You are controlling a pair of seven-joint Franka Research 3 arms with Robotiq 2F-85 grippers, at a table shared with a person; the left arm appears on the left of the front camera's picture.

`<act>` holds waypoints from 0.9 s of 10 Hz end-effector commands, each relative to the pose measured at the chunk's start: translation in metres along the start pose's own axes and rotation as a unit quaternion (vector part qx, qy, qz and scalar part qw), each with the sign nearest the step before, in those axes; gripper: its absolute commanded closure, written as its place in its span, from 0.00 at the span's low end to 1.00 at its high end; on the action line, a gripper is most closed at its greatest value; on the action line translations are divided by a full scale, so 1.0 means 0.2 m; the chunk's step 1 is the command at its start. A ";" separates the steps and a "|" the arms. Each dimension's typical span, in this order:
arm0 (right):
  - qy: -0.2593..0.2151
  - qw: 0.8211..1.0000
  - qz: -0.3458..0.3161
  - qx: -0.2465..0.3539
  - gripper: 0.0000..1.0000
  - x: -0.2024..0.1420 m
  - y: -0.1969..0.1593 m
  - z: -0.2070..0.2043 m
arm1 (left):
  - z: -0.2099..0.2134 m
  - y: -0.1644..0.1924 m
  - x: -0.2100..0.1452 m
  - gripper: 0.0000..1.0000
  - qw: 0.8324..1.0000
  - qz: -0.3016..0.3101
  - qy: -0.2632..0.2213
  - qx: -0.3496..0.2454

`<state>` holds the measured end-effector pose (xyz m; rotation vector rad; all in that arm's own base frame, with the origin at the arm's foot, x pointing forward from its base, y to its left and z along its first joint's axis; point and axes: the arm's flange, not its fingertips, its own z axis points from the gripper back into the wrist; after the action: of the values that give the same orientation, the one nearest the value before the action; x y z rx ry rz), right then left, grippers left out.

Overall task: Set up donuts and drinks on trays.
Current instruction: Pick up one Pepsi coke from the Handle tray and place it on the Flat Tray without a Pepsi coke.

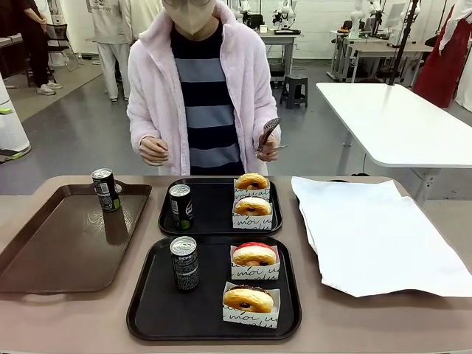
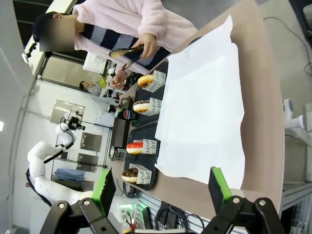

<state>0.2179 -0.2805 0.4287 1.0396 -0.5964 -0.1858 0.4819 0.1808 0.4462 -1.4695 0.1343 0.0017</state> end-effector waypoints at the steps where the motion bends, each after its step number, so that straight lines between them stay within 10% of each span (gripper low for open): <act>1: -0.008 1.000 0.009 0.011 0.00 0.01 0.00 0.00 | 0.11 0.00 -0.08 0.00 0.998 -0.009 -0.057 0.000; 6: -0.008 1.000 0.009 0.011 0.00 0.01 0.00 0.00 | 0.30 0.04 -0.32 0.00 0.975 -0.074 -0.172 0.116; 9: -0.008 1.000 0.009 0.011 0.00 0.01 0.00 0.00 | 0.31 0.07 -0.35 0.00 0.983 -0.056 -0.145 0.100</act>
<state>0.2181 -0.2803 0.4288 1.0399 -0.5958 -0.1852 0.4236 0.2528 0.4474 -1.2500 -0.2048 0.1245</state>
